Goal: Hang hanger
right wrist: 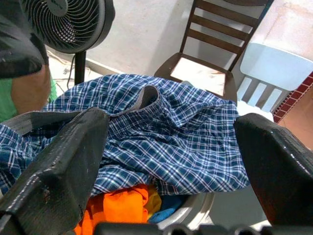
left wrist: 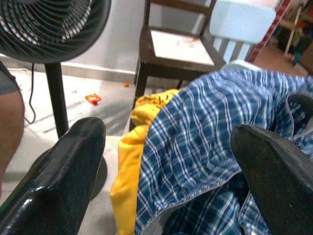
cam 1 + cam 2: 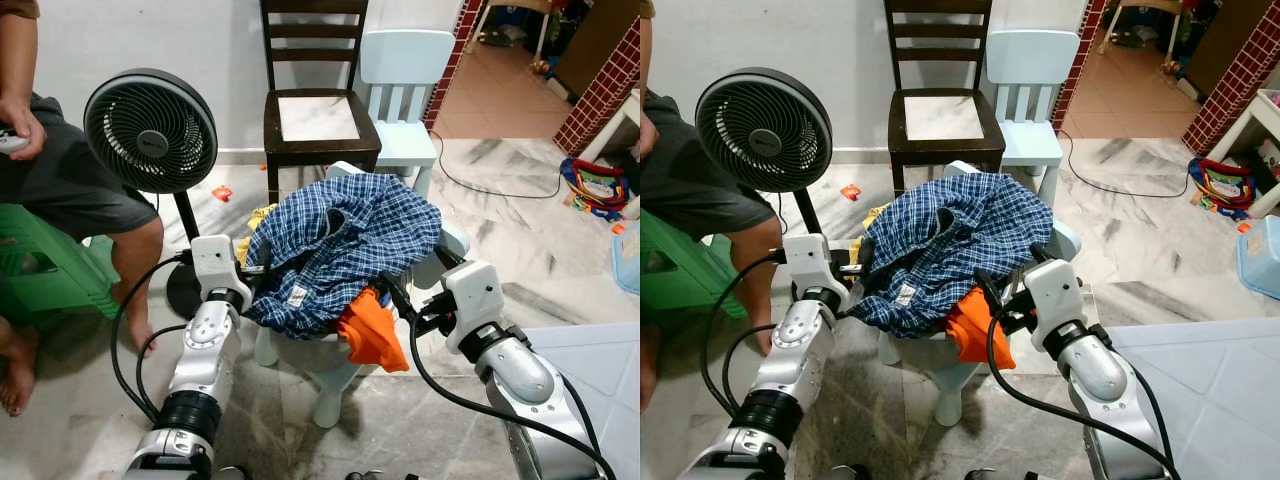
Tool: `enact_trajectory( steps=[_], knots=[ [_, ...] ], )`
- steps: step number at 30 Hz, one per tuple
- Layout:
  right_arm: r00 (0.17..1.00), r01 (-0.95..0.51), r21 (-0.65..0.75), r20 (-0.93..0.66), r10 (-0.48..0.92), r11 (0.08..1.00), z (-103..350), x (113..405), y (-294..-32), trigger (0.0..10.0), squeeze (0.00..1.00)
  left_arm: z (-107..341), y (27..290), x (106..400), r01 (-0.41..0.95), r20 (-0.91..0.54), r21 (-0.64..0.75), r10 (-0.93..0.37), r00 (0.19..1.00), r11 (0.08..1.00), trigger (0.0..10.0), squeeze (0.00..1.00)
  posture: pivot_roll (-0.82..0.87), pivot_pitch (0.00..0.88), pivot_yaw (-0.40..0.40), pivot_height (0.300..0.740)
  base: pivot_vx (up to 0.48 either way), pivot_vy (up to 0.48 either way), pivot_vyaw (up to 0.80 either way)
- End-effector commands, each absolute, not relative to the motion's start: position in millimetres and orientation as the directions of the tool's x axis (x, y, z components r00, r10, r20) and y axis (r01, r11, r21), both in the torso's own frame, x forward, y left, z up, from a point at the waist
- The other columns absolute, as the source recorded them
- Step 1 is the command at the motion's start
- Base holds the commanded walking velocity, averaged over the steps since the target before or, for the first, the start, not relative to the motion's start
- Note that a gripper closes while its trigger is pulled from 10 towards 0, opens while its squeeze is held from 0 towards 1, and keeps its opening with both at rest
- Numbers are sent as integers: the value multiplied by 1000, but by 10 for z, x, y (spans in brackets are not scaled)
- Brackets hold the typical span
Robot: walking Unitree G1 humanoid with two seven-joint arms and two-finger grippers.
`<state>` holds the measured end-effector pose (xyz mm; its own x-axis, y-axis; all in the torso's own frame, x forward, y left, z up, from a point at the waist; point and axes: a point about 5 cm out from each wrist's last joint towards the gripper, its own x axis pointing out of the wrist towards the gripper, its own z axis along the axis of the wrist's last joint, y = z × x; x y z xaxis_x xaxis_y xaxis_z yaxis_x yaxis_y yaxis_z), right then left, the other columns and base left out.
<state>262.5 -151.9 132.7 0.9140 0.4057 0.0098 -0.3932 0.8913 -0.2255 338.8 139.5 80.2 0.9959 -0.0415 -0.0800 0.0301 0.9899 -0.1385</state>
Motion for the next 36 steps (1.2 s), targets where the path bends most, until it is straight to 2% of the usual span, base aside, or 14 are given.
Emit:
enact_trajectory(
  steps=[1, 7, 14, 27, 36],
  knots=[
    [912, -395, -233, 12, 409, 889, 1329, 2629, -1517, 10000, 0, 792, 1313, 3401, 52, -88, -126, -64, 994, 991, 10000, 0, -109, 142, -72, 740, 0, 0, 0],
    [917, -384, -237, 18, 400, 892, 1348, 2646, -1532, 10000, 0, 807, 1086, 3479, 117, -103, -124, -130, 986, 985, 10000, 0, -127, 145, -60, 740, 0, 0, 0],
    [918, -381, -235, 18, 396, 894, 1338, 2625, -1528, 10000, 0, 844, 1048, 3524, 120, -103, -128, -134, 986, 984, 10000, 0, -130, 147, -55, 740, 0, 0, 0],
    [916, -387, -225, 18, 401, 894, 1326, 2645, -1493, 10000, 0, 815, 1369, 3477, 51, -83, -137, -62, 995, 989, 10000, 0, -94, 154, -60, 740, 0, 0, 0],
    [911, -398, -220, 22, 412, 891, 1321, 2667, -1453, 10000, 0, 779, 1454, 3262, 46, -52, -141, -54, 997, 989, 10000, 0, -75, 159, -65, 740, 0, 0, 0]
  ],
)
